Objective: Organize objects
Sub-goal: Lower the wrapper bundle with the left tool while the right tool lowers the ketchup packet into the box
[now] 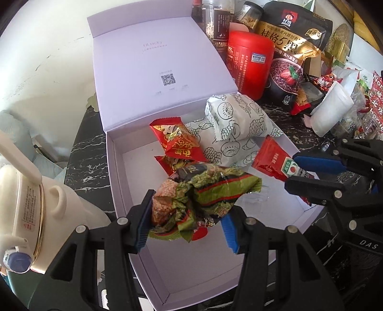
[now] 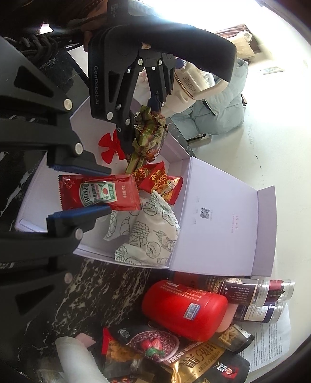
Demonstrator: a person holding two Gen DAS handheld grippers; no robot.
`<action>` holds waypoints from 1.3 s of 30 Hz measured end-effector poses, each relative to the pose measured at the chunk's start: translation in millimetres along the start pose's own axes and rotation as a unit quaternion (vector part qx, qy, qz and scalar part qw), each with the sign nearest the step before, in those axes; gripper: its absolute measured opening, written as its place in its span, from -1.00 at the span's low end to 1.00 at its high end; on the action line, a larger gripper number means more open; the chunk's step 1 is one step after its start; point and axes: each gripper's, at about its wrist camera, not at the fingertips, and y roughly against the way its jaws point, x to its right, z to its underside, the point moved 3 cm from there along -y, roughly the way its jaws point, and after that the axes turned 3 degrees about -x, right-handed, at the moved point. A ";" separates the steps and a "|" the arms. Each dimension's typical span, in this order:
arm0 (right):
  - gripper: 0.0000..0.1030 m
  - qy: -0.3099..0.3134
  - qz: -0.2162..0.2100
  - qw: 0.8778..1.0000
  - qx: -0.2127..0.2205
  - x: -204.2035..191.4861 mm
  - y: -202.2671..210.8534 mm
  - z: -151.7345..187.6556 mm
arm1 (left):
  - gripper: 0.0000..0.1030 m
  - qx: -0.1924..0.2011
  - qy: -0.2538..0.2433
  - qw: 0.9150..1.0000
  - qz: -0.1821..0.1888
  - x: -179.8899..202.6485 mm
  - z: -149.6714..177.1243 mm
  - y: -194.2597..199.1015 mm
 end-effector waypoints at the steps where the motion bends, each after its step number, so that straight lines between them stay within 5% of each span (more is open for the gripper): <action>1: -0.52 -0.001 -0.002 1.000 -0.002 -0.2 -1.4 0.5 | -0.04 0.000 -0.001 1.000 -0.001 0.0 0.1 -0.3; 29: -0.52 -0.021 -0.004 0.999 -0.038 10.9 -18.7 12.7 | -0.03 -0.037 -0.093 0.995 -0.020 37.1 -2.1 -13.0; 39: -0.52 -0.038 -0.002 0.999 -0.037 20.5 -18.3 13.7 | -0.03 -0.062 -0.064 0.996 -0.023 33.5 -4.6 -33.3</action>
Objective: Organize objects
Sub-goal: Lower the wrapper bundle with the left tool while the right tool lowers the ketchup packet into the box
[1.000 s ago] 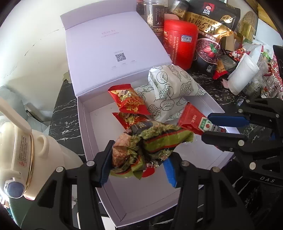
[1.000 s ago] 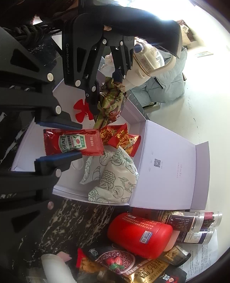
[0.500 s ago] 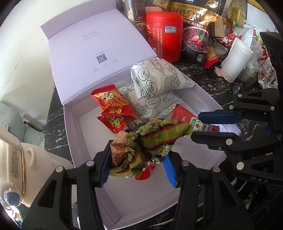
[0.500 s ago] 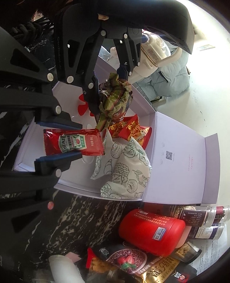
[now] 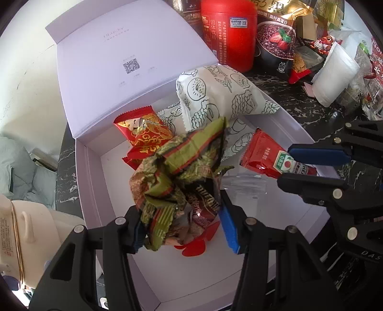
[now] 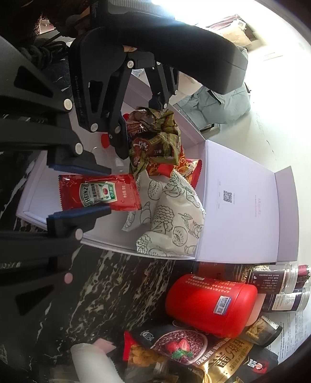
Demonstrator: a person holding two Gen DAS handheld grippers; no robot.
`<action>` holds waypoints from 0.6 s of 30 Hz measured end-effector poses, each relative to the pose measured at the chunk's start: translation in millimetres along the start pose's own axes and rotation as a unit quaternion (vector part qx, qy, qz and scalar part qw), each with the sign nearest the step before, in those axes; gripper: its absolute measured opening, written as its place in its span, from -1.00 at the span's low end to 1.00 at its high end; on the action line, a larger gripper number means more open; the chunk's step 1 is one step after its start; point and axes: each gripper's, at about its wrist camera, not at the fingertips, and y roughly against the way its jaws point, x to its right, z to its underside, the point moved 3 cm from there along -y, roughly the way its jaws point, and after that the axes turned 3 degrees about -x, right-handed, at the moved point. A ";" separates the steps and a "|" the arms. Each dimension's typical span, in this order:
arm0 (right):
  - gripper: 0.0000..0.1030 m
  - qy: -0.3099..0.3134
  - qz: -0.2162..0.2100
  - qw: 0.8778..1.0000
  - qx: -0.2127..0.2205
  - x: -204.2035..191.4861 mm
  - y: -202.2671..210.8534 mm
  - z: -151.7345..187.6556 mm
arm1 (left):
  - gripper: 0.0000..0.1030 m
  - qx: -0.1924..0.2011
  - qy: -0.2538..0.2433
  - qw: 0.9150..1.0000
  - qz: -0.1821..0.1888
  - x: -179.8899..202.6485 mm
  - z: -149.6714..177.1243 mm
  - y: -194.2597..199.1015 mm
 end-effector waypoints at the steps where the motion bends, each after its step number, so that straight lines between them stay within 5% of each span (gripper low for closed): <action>1: -0.52 0.001 -0.002 1.000 0.001 -0.6 0.3 0.0 | -0.03 -0.006 0.004 1.000 0.005 -0.8 0.5 -2.6; 15: -0.52 0.005 -0.021 1.000 0.005 -5.0 -9.5 -4.0 | -0.03 -0.035 0.035 0.998 0.037 -3.7 13.1 -19.7; 18: -0.50 0.006 -0.029 1.000 0.001 -5.9 -14.3 -4.7 | 0.09 -0.035 0.043 0.998 0.036 -7.0 13.0 -22.0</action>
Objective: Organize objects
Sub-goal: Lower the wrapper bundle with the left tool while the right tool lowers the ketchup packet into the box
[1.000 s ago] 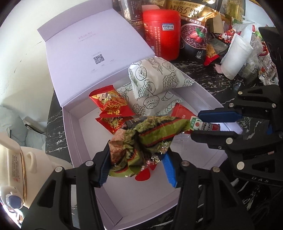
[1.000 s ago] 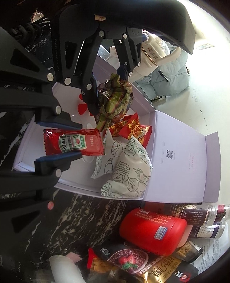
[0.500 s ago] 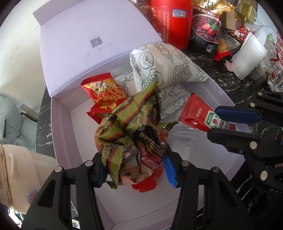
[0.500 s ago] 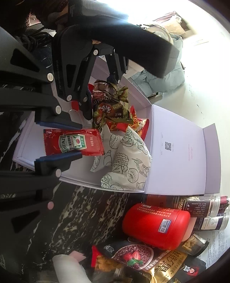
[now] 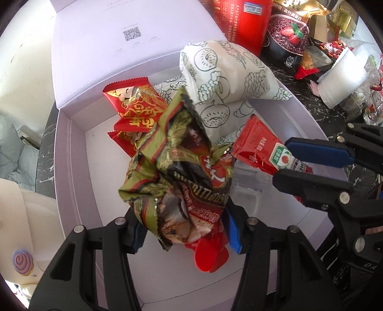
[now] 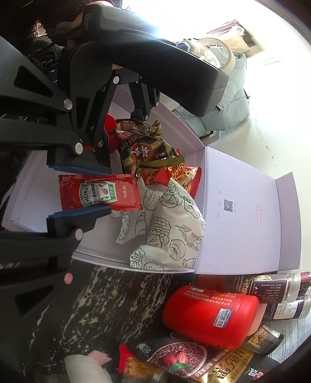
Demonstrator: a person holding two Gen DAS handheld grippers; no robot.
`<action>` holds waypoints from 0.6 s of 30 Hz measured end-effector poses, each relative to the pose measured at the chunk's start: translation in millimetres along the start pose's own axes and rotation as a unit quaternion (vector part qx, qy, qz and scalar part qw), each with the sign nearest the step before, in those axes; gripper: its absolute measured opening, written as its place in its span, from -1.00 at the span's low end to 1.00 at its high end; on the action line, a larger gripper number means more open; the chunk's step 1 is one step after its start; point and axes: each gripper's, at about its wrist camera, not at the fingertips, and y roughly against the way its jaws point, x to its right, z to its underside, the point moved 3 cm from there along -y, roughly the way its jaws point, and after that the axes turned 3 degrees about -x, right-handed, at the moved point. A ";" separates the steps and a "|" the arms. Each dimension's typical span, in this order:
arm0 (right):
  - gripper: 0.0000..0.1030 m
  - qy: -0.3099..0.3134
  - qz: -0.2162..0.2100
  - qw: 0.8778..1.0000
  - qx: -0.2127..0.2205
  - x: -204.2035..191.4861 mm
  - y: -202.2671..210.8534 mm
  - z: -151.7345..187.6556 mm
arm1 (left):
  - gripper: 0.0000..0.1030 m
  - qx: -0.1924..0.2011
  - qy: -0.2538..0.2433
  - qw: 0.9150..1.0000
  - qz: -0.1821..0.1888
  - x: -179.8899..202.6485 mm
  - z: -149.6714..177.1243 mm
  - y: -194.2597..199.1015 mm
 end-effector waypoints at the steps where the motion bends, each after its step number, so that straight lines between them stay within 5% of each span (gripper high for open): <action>1: -0.50 0.001 -0.005 1.000 -0.002 0.4 -2.2 0.4 | 0.16 -0.002 0.002 1.000 -0.003 -1.2 -0.3 -0.4; 11: -0.34 -0.004 0.013 1.000 -0.008 -0.7 -5.1 1.9 | 0.47 -0.002 0.004 0.999 -0.048 -3.2 7.6 8.5; 18: -0.14 -0.008 0.024 1.000 0.011 -5.3 11.4 1.5 | 0.61 0.034 0.009 0.998 -0.060 -3.4 11.2 36.1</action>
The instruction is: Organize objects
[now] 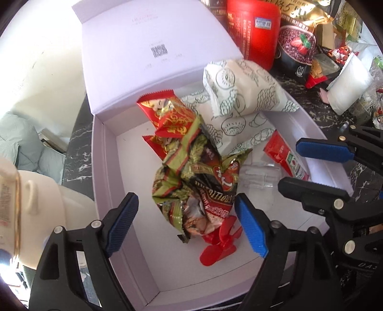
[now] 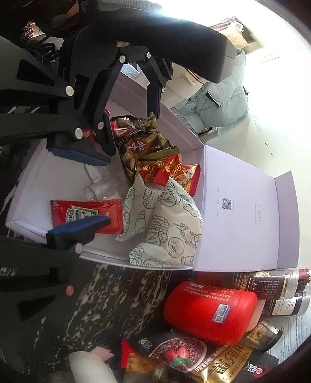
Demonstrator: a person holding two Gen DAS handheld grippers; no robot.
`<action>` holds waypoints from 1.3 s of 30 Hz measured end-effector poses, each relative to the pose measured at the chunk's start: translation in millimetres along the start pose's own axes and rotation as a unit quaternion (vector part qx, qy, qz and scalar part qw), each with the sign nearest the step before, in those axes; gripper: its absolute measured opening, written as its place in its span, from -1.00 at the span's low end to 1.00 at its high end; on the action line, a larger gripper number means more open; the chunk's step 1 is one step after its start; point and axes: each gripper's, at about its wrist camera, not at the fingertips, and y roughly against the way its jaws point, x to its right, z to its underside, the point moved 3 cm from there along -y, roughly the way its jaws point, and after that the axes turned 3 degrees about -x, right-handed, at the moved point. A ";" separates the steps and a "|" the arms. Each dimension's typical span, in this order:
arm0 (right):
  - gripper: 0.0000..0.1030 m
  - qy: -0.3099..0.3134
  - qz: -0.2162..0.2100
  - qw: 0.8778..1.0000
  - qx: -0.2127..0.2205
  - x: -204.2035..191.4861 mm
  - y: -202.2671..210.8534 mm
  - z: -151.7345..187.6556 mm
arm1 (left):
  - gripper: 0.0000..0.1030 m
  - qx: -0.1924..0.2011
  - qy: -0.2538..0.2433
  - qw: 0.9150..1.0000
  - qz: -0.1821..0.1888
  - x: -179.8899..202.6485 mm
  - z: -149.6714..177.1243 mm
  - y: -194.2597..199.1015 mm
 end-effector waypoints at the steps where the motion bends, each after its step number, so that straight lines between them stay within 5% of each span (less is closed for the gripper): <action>1: -0.13 -0.001 0.001 1.000 0.002 -0.6 2.3 -0.2 | 0.63 0.005 0.002 1.000 0.001 -0.6 0.2 4.0; 10: 0.05 -0.006 0.034 0.999 0.028 -3.2 20.8 -6.5 | 0.73 0.057 0.027 0.998 -0.004 -5.9 -22.1 22.3; 27: 0.45 -0.029 0.090 0.989 0.114 -0.9 73.7 -15.3 | 0.76 0.130 0.067 0.989 0.016 -16.7 -10.7 67.6; 39: 0.51 -0.056 0.105 0.987 0.111 2.1 87.5 2.2 | 0.85 0.170 0.078 0.982 -0.016 -21.3 6.0 100.6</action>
